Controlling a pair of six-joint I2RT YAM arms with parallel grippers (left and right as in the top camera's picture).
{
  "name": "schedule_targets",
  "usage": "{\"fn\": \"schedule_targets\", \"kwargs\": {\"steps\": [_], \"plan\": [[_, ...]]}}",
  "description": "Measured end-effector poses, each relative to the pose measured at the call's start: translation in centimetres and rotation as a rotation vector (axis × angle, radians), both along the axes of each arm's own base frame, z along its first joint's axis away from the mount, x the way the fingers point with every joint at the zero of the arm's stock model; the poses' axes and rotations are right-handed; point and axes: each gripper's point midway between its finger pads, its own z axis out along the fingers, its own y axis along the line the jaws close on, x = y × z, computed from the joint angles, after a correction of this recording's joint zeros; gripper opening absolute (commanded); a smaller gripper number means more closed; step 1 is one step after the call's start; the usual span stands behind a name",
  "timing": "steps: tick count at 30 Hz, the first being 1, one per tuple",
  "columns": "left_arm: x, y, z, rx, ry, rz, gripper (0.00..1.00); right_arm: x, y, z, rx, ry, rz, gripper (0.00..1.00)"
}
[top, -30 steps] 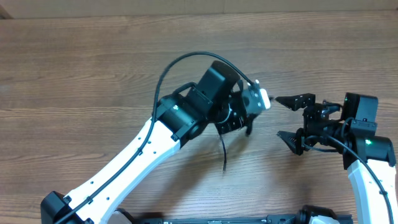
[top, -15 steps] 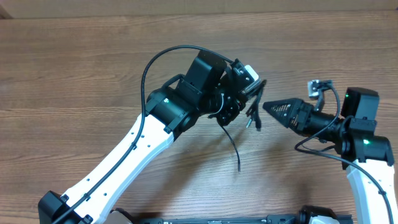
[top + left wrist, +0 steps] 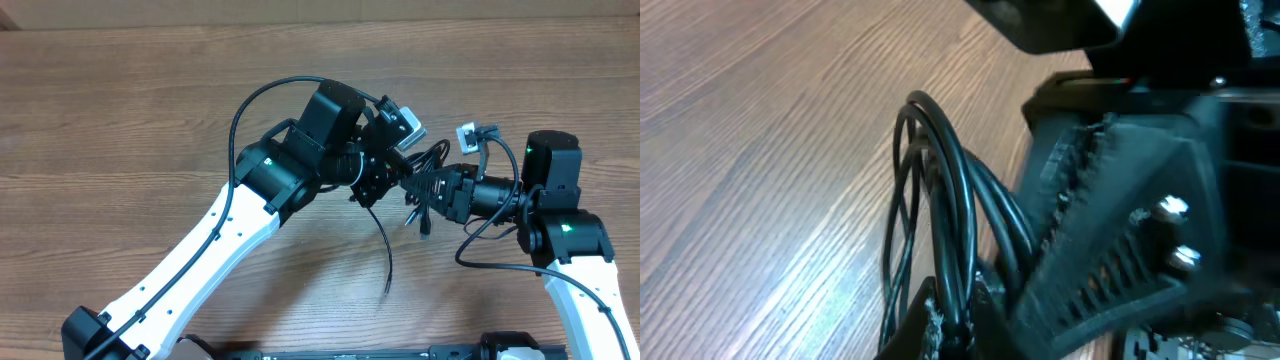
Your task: Untangle cables
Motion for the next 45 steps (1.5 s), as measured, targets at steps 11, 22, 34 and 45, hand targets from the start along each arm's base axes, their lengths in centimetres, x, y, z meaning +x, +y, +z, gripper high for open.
{"fn": "schedule_targets", "kwargs": {"steps": [11,22,34,45], "plan": [[3.1,2.8,-1.8,0.110,0.050,0.295,0.04,-0.6,1.1,3.6,0.104,-0.182,0.137,0.04],[1.1,6.1,-5.1,0.267,0.176,0.303,0.04,-0.1,1.5,9.3,0.181,-0.415,0.193,0.04],[-3.3,5.8,-5.7,0.285,0.217,0.016,0.04,5.8,-1.0,9.7,0.220,-0.226,-0.218,0.04],[-5.9,3.6,-3.4,0.117,0.212,-0.211,0.04,9.0,-4.3,5.1,0.137,-0.017,-0.529,0.04]]}}
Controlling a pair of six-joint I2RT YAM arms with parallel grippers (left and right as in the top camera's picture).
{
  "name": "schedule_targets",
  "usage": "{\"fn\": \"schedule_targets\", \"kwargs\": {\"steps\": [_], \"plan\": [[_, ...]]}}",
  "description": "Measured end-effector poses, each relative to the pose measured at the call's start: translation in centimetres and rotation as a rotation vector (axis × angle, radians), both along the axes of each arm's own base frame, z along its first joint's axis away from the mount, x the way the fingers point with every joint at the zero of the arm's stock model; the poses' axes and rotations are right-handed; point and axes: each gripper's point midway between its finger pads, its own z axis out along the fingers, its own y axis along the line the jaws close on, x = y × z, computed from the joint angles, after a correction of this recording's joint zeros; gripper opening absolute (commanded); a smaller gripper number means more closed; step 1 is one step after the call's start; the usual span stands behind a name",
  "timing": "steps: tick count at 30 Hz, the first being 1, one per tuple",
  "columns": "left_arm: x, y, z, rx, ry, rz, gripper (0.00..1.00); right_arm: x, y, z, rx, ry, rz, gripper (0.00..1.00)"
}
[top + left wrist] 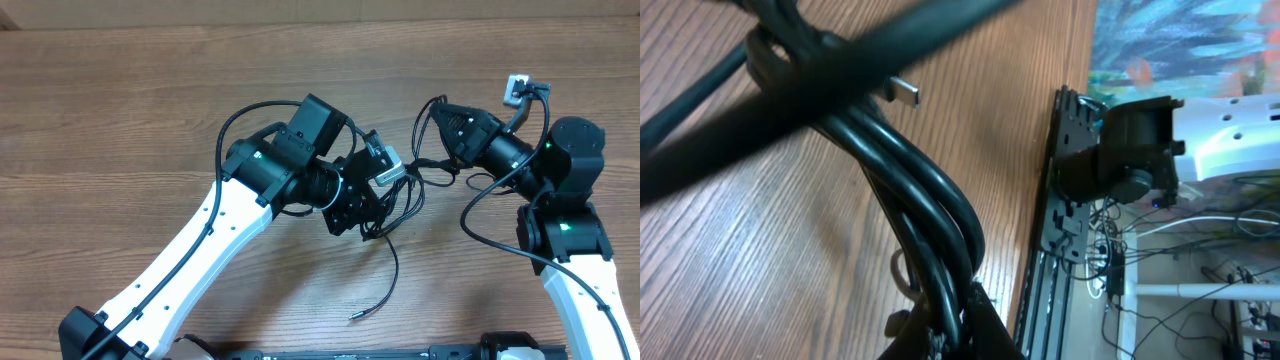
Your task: Untangle cables
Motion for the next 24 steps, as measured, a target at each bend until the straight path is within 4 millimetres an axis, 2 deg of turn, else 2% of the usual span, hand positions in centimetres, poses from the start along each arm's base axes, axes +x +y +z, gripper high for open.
{"fn": "schedule_targets", "kwargs": {"steps": [2,3,6,9,10,11,15,19,24], "plan": [[0.1,0.0,-0.1,0.003,-0.003,0.005,0.04,0.2,-0.6,-1.1,-0.011,0.049,-0.039,0.05],[0.4,0.1,-0.3,0.017,-0.008,0.020,0.04,0.2,-0.6,-1.4,-0.013,0.061,-0.046,0.10],[2.0,1.3,-1.5,0.117,-0.042,0.123,0.04,0.1,-0.8,-2.0,-0.022,0.089,-0.059,0.50],[3.8,2.8,-2.6,0.221,-0.096,0.218,0.04,-0.2,-0.6,-2.4,-0.021,0.109,-0.044,0.81],[4.1,3.1,-2.7,0.240,-0.113,0.230,0.04,-0.3,-0.5,-2.5,-0.027,0.108,-0.033,0.97],[4.6,3.5,-2.9,0.266,-0.142,0.241,0.04,-0.6,-0.2,-2.6,-0.031,0.107,-0.010,1.00],[5.8,3.7,-2.8,0.281,-0.251,0.211,0.04,-1.0,0.1,-2.8,-0.034,0.115,0.019,1.00],[7.6,4.1,-2.3,0.292,-0.384,0.171,0.04,-1.5,-0.3,-3.9,-0.005,0.192,0.016,1.00],[9.8,2.9,-0.6,0.234,-0.572,0.101,0.04,-2.5,0.6,-3.3,0.034,0.192,0.106,1.00]]}}
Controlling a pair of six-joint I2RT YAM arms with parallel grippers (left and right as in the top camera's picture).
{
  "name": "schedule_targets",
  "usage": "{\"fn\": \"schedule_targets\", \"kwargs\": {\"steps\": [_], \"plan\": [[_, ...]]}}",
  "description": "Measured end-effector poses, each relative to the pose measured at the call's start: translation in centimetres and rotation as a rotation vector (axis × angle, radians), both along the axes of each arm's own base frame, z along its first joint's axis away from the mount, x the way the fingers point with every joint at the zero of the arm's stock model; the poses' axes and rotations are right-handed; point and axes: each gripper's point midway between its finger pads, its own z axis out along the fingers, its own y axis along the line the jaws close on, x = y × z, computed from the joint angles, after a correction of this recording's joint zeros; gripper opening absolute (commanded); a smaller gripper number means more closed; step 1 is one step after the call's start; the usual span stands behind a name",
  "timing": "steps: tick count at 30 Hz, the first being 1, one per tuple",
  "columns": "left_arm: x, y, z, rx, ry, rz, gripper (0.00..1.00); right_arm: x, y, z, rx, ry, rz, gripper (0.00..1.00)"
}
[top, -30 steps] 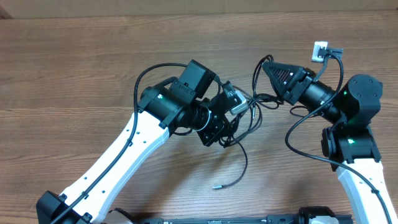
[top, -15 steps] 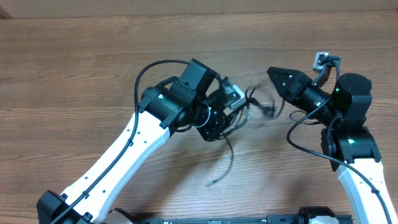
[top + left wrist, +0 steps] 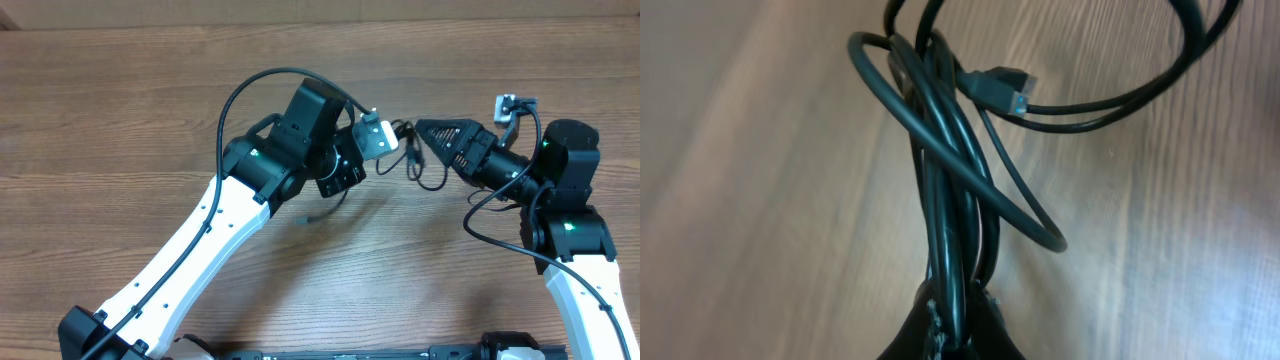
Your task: Untangle cables
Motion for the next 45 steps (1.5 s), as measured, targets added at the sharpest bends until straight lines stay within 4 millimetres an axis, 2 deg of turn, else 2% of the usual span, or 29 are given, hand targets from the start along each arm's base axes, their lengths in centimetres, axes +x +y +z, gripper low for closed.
{"fn": "schedule_targets", "kwargs": {"steps": [5,6,14,20,28,30,32,35,40,43,45], "plan": [[0.7,-2.1,2.2,-0.072,-0.134,-0.140,0.04,-0.7,0.7,0.3,0.027,0.002,0.057,0.93],[0.6,-2.3,2.4,-0.078,-0.142,-0.153,0.04,-0.8,0.8,0.3,0.029,0.002,0.063,0.91],[-0.7,-3.4,2.9,-0.119,-0.162,-0.278,0.04,-1.4,1.6,1.5,0.059,-0.039,0.130,0.90],[-1.3,-4.0,3.1,-0.127,-0.184,-0.342,0.04,-1.5,1.7,1.9,0.082,-0.039,0.142,0.64],[-1.5,-4.1,3.2,-0.124,-0.203,-0.377,0.04,-1.4,1.6,1.9,0.084,-0.030,0.128,0.57],[-1.8,-4.3,3.3,-0.133,-0.204,-0.394,0.04,-1.2,1.5,1.8,0.079,-0.029,0.115,0.52],[-2.1,-4.5,3.4,-0.145,-0.207,-0.422,0.04,-1.0,1.3,1.7,0.073,-0.028,0.097,0.41],[-2.3,-4.6,3.5,-0.150,-0.209,-0.437,0.04,-0.8,1.2,1.6,0.069,-0.028,0.086,0.38],[-1.0,-3.7,3.0,-0.081,-0.240,-0.373,0.04,-0.6,1.0,1.5,0.064,-0.026,0.070,0.34],[0.3,-2.7,2.4,-0.021,-0.248,-0.289,0.04,-0.6,1.0,1.6,0.062,-0.029,0.066,0.24],[0.9,-2.0,2.1,0.017,-0.249,-0.242,0.04,-0.5,0.9,1.5,0.061,-0.030,0.064,0.04]]}}
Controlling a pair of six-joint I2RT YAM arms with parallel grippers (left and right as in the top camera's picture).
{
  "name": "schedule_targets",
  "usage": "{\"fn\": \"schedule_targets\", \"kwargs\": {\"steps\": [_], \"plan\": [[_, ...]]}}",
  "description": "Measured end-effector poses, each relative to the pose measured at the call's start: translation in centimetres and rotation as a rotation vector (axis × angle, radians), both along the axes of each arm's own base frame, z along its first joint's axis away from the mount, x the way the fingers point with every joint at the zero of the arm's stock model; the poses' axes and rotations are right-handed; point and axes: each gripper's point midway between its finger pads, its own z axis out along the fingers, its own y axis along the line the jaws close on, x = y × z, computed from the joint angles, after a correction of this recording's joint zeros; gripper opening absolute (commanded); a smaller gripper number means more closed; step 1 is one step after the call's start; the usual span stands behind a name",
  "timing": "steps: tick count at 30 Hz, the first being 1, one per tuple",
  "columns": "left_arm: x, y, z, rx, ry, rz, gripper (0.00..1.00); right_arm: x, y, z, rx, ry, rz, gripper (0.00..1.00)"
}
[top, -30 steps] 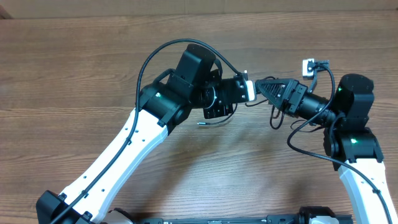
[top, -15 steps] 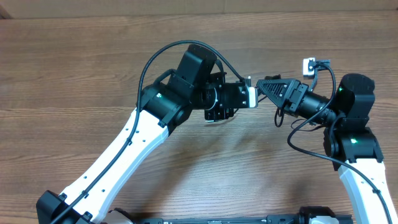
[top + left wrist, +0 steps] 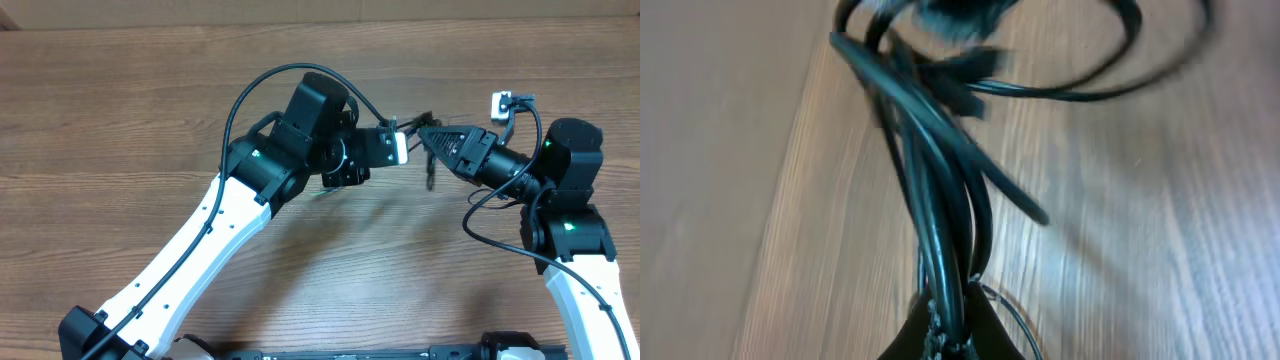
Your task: Untangle cables
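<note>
A tangle of black cables [image 3: 429, 168] hangs in the gap between my two grippers, over the wooden table [image 3: 120, 120]. My left gripper [image 3: 404, 132] points right and is shut on the bundle. The left wrist view shows its fingers [image 3: 985, 325] pinching the thick black strands [image 3: 935, 190], which fan out away from it. A loop [image 3: 1110, 80] and a blurred connector lie beyond. My right gripper [image 3: 424, 131] points left with its fingers tapered together at the bundle's far side, and appears shut on a strand there.
The arms' own black supply cables arc over the left arm [image 3: 255, 90] and beside the right arm [image 3: 490, 215]. The white wrist cameras [image 3: 398, 147] sit close to the tangle.
My left gripper has moved right, nearly tip to tip with the right gripper. The loops that spread between them now hang as one short clump. The right arm has barely shifted.
Both grippers first met at the tangle mid-table, with one cable end trailing on the wood. Then the right held a loop up to the right while the left kept the bundle. Later the cables were lifted clear between them, and now the tips are close together.
</note>
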Motion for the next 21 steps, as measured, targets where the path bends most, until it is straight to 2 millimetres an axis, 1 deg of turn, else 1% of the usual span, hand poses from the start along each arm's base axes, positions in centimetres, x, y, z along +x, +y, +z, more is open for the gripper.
{"fn": "schedule_targets", "kwargs": {"steps": [5,6,7,8,9,13,14,16,17,21], "plan": [[0.5,0.4,-0.1,0.017,-0.008,0.036,0.04,0.0,0.0,0.0,0.000,0.002,-0.001,0.04],[0.5,0.4,-0.1,0.016,-0.006,0.038,0.04,0.0,0.0,0.0,0.000,0.002,-0.001,0.05],[0.4,0.4,-0.1,0.013,-0.004,0.036,0.04,0.0,0.0,0.0,0.000,0.002,-0.001,0.21],[0.4,0.3,-0.1,0.010,0.000,0.034,0.04,0.0,0.0,0.0,0.000,0.001,-0.001,0.28],[0.3,0.3,-0.1,0.006,0.002,0.029,0.04,0.0,0.0,0.0,0.000,0.000,-0.001,0.30],[-0.5,-0.5,0.1,-0.030,0.029,-0.019,0.04,0.0,0.0,0.0,-0.002,-0.003,0.000,0.31],[-0.8,-0.7,0.2,-0.042,0.037,-0.035,0.04,0.0,0.0,0.0,-0.002,-0.003,0.000,0.27],[-1.1,-1.0,0.4,-0.057,0.047,-0.054,0.04,0.0,0.0,0.0,-0.002,-0.003,0.000,0.07],[-1.2,-1.0,0.4,-0.061,0.049,-0.059,0.04,0.0,0.0,0.0,0.000,0.002,-0.002,0.04],[-1.3,-1.1,0.4,-0.063,0.055,-0.063,0.04,0.0,0.0,0.1,0.005,0.003,-0.002,0.04]]}}
